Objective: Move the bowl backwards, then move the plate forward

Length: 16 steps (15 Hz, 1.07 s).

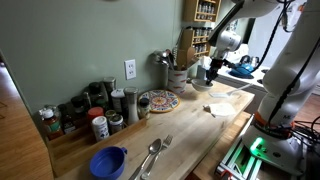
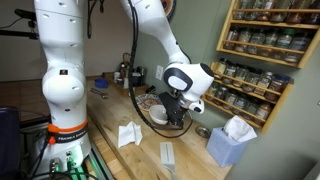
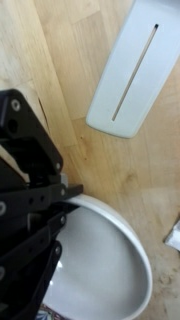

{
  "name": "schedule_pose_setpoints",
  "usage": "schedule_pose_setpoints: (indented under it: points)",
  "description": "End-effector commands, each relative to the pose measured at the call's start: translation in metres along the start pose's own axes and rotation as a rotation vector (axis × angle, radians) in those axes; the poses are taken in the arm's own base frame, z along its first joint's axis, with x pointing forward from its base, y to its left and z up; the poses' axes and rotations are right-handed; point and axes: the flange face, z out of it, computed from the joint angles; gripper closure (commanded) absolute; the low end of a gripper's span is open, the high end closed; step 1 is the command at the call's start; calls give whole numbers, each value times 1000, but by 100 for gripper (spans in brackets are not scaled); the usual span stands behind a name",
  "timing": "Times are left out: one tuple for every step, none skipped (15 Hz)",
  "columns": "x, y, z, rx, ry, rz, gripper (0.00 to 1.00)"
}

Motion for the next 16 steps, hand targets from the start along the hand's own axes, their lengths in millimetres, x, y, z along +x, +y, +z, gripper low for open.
schedule_pose_setpoints:
  points:
    - [-2,27,-6,-46,72,180,98]
    - [-1,31,-7,-69,88,228,98]
    - [-1,35,-7,-85,102,278,98]
    - [0,38,-7,-96,114,331,98]
    - [2,39,-5,-95,113,388,98]
    - [3,38,-2,-86,105,444,98]
    - [4,37,0,-75,102,498,98]
    - [6,35,2,-62,94,535,98]
    - [8,34,3,-55,97,571,98]
    - [10,33,4,-44,101,598,98]
    - [10,34,5,-31,107,629,98]
    - [10,35,5,-15,120,654,98]
    - [10,37,6,4,132,682,98]
    - [10,39,7,17,141,709,98]
    - [11,39,7,28,151,731,98]
    - [12,40,9,39,163,756,98]
